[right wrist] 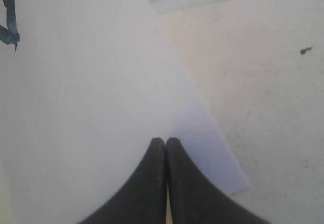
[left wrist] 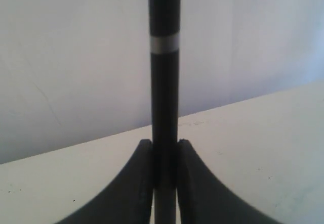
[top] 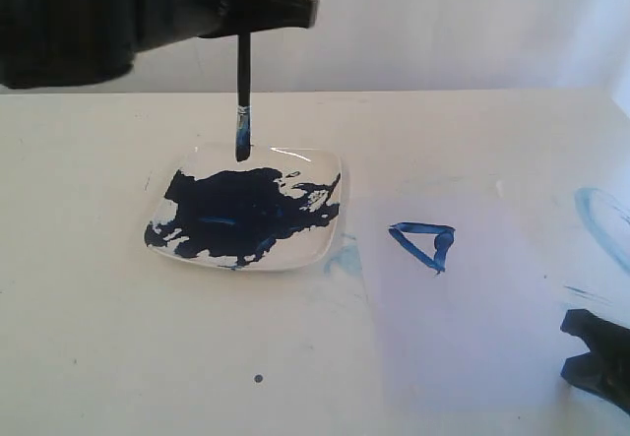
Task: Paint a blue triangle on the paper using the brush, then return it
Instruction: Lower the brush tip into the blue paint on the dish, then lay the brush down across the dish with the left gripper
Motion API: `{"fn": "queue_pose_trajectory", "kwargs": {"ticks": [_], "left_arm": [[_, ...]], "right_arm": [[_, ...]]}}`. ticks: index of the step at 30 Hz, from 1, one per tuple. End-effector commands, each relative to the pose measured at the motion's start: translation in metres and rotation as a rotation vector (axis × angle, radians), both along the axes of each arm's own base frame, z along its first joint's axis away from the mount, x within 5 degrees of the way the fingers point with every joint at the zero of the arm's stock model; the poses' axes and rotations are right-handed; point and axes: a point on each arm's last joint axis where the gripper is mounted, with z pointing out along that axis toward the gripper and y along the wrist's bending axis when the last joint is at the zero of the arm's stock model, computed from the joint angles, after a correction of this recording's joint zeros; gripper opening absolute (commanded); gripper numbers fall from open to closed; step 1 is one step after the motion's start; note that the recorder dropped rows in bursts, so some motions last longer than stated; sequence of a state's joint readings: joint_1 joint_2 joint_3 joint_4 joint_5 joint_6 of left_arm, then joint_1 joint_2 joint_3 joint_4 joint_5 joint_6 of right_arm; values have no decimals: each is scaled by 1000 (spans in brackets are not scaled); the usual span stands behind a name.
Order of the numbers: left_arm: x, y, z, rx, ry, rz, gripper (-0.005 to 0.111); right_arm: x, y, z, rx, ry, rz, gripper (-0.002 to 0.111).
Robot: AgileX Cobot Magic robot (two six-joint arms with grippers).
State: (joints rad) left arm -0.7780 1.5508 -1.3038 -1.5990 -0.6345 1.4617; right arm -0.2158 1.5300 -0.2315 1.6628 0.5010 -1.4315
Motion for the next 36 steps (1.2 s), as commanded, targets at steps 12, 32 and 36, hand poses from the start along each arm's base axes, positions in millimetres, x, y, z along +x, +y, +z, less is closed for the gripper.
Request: {"fn": "queue_pose_trajectory", "kwargs": {"ticks": [12,32,36], "left_arm": [[36,135,-28,-427,218,-84,0],[115,191,-129,-753,517,10,0],[124,191,-137,-772,536,23,0]], "right_arm": [[-6,-4,-6,-58,35,16,0],[-5,-4,-5,-50,32,1,0],[-5,-4,-5,-54,33,0,0]]}}
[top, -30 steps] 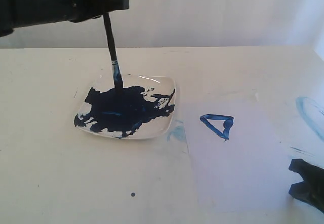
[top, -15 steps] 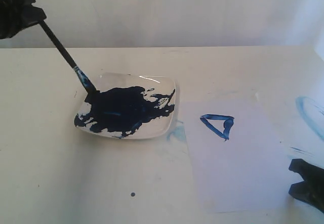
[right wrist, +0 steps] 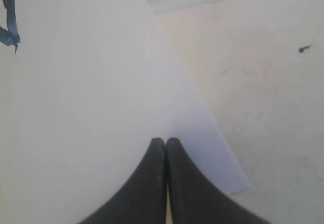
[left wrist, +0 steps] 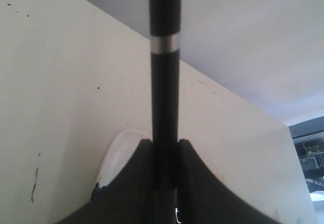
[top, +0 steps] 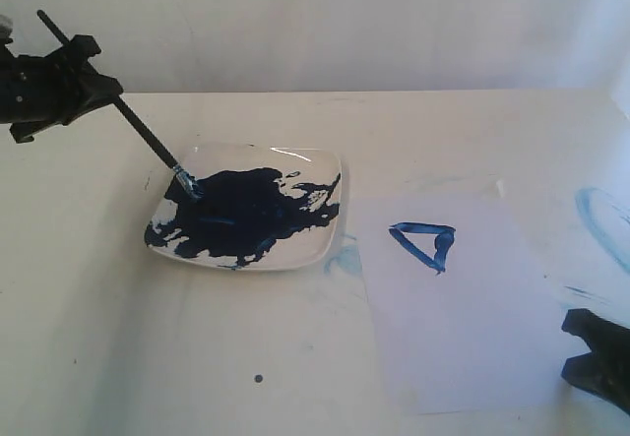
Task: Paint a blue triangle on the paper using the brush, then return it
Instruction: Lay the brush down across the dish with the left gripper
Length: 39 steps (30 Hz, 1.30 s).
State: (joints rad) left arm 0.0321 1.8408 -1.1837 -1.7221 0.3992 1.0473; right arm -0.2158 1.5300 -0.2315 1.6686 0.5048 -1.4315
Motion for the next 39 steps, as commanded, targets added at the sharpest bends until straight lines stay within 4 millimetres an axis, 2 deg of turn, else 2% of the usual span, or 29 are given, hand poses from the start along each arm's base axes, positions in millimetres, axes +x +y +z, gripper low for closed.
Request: {"fn": "queue_pose_trajectory", "kwargs": {"ticks": [1,4,15,30,39], "left_arm": [[9,0,-5,-68,30,18,0],[15,0,-11,-162,103,65,0],[24,2,-40,-197,199,111,0],[28,-14,-70,-259,309,102,0],[28,-14,-73,-246,318,118,0]], "right_arm": [[-5,-4,-6,-62,35,5,0],[-5,-5,-6,-73,24,18,0],[-5,-5,-6,-81,20,18,0],[-5,-5,-6,-82,19,20,0],[-4,-5,-6,-82,19,18,0]]}}
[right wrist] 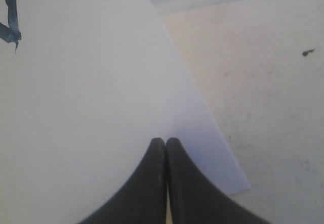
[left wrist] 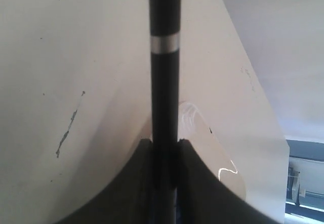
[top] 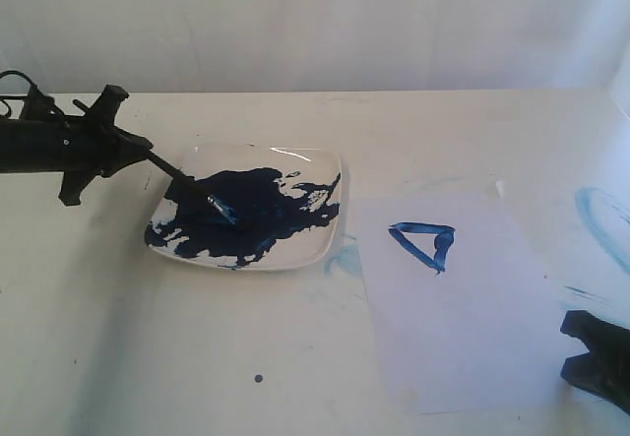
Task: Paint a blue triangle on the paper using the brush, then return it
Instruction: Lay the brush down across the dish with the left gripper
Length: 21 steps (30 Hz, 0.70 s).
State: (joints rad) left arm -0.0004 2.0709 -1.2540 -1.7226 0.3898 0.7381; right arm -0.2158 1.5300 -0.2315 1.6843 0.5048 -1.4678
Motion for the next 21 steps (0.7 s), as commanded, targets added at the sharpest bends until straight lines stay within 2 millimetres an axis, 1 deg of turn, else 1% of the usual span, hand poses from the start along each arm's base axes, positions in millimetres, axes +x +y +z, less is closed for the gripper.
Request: {"fn": "queue_pose_trajectory", "kwargs": {"ticks": [1,21], "left_arm": [[1,-1,3,-18,-4,15,0],[0,-7,2,-54,10,0,0]], "right_arm": [[-5,-5,-6,-71,34,3,0],[-5,-5,-6,-67,32,5,0]]}}
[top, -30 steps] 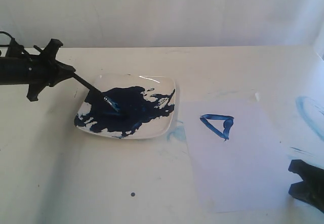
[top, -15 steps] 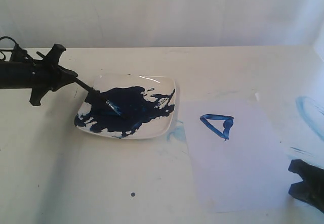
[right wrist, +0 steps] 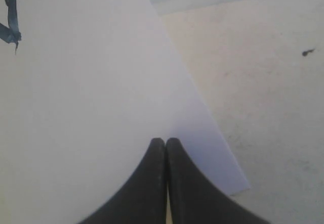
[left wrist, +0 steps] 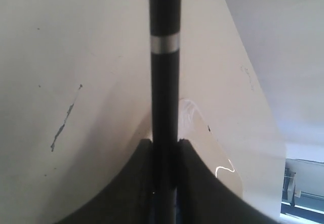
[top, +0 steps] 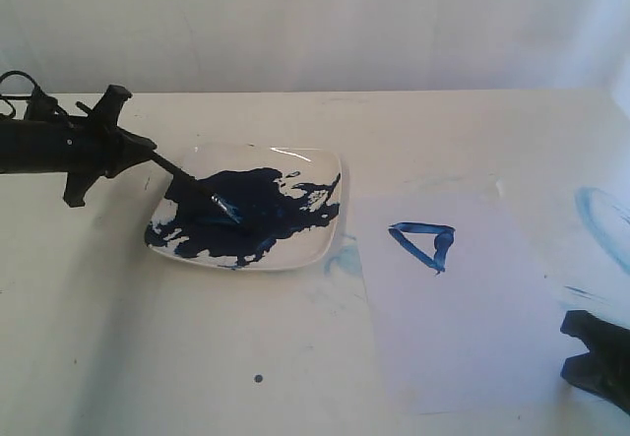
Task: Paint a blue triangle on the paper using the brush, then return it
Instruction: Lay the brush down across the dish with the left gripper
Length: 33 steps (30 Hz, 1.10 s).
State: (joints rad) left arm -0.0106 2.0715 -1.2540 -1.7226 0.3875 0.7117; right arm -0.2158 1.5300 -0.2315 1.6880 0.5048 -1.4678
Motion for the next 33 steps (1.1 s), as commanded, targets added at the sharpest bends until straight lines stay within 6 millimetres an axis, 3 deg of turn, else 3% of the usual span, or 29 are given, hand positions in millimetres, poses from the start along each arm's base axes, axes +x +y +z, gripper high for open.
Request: {"fn": "queue_pose_trajectory", "kwargs": {"ticks": [1,8,22,29,33], "left_arm": [[1,-3,2,-38,-4,-4,0],[1,-3,0,-39,0,-5,0],[1,-5,-22,-55,48,-21,0],[1,-4,-24,-49,55,-13,30],[1,-4,-24,-50,54,-15,37]], "right_arm": [[-5,-5,-6,-68,33,8,0],[-5,-5,-6,-68,33,8,0],[-5,-4,-6,-65,31,9,0],[-5,-4,-6,-65,31,9,0],[-5,-4,-6,-63,31,10,0]]}}
